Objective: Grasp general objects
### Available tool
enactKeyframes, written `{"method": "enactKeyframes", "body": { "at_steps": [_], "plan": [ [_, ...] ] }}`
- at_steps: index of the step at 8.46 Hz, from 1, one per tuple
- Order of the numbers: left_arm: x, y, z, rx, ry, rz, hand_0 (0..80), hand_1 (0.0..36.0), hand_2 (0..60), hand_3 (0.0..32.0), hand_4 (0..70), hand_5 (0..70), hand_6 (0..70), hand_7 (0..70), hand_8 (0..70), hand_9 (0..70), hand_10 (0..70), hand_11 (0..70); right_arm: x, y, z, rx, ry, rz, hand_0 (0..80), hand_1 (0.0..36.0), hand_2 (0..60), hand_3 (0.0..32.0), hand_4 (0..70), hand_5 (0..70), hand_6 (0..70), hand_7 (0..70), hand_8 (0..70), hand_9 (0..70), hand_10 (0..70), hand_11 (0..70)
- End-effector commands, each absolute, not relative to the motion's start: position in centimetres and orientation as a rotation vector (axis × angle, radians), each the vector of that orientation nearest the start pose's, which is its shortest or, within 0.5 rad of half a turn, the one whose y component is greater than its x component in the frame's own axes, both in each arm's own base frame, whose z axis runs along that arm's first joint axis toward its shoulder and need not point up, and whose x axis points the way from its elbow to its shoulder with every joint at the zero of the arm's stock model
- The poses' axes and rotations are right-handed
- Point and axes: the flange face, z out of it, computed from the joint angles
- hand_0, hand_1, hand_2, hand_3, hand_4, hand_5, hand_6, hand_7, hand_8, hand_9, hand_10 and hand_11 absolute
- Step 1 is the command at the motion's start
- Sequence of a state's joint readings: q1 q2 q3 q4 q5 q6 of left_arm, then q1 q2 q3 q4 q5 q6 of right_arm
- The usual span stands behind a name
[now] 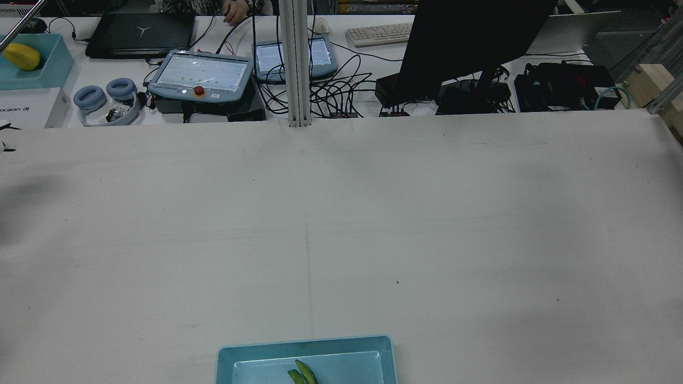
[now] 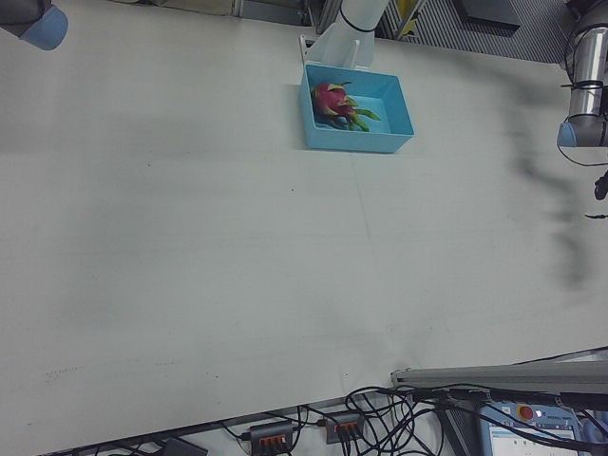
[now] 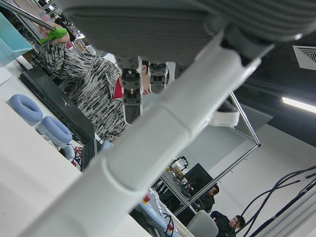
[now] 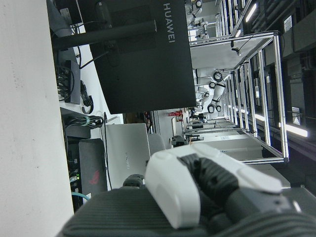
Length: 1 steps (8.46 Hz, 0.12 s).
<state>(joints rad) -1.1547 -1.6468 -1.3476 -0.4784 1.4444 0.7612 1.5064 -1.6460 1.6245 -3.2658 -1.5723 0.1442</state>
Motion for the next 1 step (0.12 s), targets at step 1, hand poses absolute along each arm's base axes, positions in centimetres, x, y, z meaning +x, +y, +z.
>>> {"method": "enactKeyframes", "body": {
  "at_steps": [1],
  "plan": [
    [8.07, -54.98, 71.59, 0.511, 2.125, -1.377, 80.0, 36.0, 60.0, 0.0, 24.4, 70.0, 32.9, 70.0, 5.5, 16.9, 16.7, 29.8, 10.43, -45.19, 70.78, 0.212, 2.005, -2.332, 0.0, 0.0, 0.0, 0.0, 0.0, 0.0, 0.0, 0.0, 0.0, 0.0, 0.0, 0.0]
  ]
}}
